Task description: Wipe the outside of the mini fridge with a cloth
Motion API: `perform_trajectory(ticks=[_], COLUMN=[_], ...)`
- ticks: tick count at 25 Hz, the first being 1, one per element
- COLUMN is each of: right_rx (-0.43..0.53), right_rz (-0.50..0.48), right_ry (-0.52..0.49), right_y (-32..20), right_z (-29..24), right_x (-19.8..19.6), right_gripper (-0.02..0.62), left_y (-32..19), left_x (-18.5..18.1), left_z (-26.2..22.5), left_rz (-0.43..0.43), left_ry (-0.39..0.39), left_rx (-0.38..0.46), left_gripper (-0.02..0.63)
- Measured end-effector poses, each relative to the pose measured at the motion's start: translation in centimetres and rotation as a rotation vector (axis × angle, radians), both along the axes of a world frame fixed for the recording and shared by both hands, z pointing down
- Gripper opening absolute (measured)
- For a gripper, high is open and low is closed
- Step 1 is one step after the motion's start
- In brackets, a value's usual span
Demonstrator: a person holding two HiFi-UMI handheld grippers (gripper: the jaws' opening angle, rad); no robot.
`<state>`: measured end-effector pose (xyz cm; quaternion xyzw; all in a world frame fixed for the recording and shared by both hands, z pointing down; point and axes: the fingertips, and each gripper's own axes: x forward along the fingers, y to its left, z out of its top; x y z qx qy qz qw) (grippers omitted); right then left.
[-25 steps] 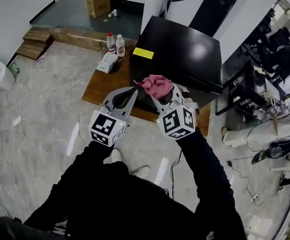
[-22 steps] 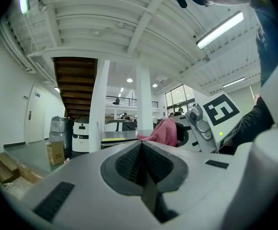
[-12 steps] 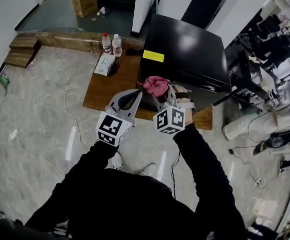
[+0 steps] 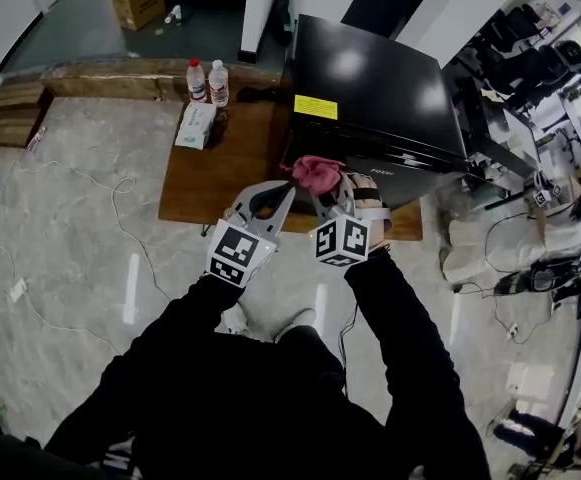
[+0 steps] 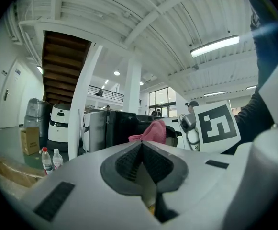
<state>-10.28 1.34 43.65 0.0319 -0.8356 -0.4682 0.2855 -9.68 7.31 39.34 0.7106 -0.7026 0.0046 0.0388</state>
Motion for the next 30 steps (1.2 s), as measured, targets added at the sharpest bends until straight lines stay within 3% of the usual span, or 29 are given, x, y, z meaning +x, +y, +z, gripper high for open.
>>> perform_trajectory(ticks=[7, 30], right_rx=[-0.049, -0.244], right_rz=[0.022, 0.012], right_ry=[0.053, 0.301], right_y=[-0.6, -1.7], right_z=[5.1, 26.7], right_x=[0.4, 1.2], right_gripper=[0.126, 0.121], left_y=[-1.2, -5.0], left_x=[-0.2, -0.7], left_z=[4.5, 24.3], left_rz=[0.033, -0.018], left_ry=[0.047, 0.162], left_rx=[-0.014, -0.292], left_gripper=[0.005, 0.005])
